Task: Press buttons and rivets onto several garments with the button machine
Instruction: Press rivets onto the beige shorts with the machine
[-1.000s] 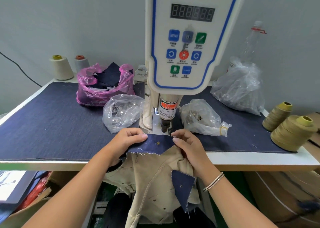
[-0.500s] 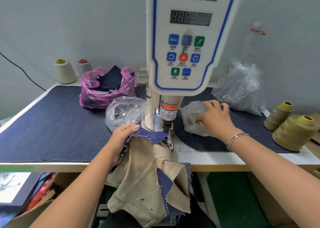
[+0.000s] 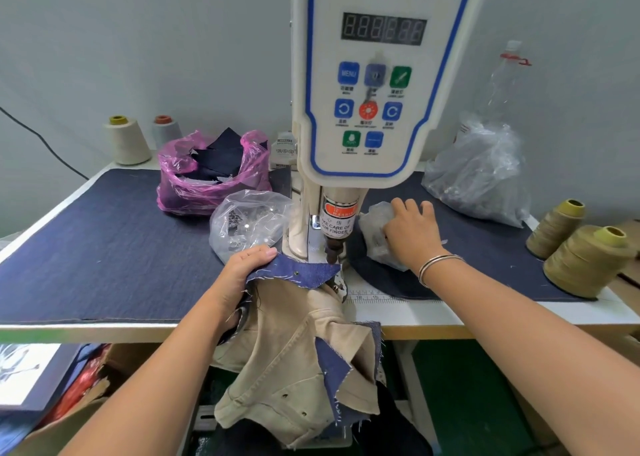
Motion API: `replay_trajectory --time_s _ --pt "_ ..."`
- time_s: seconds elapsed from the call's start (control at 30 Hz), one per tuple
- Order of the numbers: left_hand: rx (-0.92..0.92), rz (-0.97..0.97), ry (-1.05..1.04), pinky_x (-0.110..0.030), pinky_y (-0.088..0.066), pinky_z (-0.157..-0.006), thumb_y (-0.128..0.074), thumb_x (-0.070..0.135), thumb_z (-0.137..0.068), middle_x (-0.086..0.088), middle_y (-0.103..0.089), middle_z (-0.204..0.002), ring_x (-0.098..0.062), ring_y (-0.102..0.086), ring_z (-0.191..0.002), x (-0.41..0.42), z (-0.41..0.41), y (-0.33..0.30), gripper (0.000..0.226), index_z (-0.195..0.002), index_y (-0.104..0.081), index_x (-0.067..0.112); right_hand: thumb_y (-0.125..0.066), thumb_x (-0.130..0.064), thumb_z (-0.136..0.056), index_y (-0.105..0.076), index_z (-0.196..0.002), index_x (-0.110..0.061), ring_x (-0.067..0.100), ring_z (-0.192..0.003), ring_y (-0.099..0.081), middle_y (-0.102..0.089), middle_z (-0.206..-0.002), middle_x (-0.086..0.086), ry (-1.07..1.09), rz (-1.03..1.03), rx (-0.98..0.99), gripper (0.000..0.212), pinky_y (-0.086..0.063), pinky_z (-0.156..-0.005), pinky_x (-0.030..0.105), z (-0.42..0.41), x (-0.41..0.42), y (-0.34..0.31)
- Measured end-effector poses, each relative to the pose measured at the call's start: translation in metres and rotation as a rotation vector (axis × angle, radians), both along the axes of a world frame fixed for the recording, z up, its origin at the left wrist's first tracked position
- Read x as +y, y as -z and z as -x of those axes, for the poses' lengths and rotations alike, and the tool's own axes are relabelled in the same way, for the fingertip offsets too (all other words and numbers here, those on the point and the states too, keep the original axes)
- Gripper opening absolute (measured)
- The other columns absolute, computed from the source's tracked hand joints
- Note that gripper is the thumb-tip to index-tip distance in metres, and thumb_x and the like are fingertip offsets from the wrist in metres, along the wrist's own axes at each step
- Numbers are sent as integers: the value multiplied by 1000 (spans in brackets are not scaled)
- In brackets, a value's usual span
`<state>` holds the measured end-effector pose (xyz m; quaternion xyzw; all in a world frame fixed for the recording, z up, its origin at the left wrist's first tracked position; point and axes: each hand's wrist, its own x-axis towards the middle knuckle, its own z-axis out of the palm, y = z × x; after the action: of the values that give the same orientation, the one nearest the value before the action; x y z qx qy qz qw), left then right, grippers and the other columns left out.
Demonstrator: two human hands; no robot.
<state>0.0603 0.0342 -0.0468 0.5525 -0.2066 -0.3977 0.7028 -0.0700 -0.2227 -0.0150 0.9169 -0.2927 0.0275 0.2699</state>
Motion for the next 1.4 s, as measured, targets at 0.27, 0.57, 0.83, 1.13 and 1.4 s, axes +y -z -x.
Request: replay_trajectory --time_s 0.27,0.57,0.83,1.13,1.4 --pt "7 -33 -59 -33 -39 -61 -74 42 -55 -3 -56 -63 -19 -53 -57 1 1 -1 25 -60 -62 21 -62 -26 -83 -68 -98 -24 23 -107 -41 -41 -117 3 4 -17 -10 16 -27 -96 41 2 2 -2" --pt "149 -27 -165 -24 -50 -49 -63 18 -56 -3 -64 -53 -16 -63 -46 1 0 -3 16 -69 -63 8 -56 -28 -88 -67 -99 -25 23 -115 -37 -36 -127 2 31 -57 -28 16 -19 -108 50 7 -2 -2" --pt "233 167 17 -18 -45 -45 -87 38 -14 1 -49 -44 -14 -50 -39 1 -3 -6 46 -37 -53 16 -59 -27 -86 -68 -100 -25 24 -112 -40 -40 -123 2 -12 -1 -3 18 -19 -107 50 4 0 0" --pt "194 166 28 -23 -46 -46 -86 38 -25 -3 -50 -47 -19 -51 -42 2 -4 -4 42 -42 -54 15 -45 -26 -93 -69 -91 -23 22 -110 -40 -41 -120 1 15 -246 -146 24 -13 -110 52 8 -2 -9" --pt "185 148 2 -23 -48 -47 -86 35 -24 -4 -54 -48 -19 -54 -43 1 -6 -3 40 -42 -57 13 -60 -32 -85 -71 -78 -20 21 -112 -41 -47 -111 -1 -86 -269 -395 18 -2 -110 53 38 3 -26"
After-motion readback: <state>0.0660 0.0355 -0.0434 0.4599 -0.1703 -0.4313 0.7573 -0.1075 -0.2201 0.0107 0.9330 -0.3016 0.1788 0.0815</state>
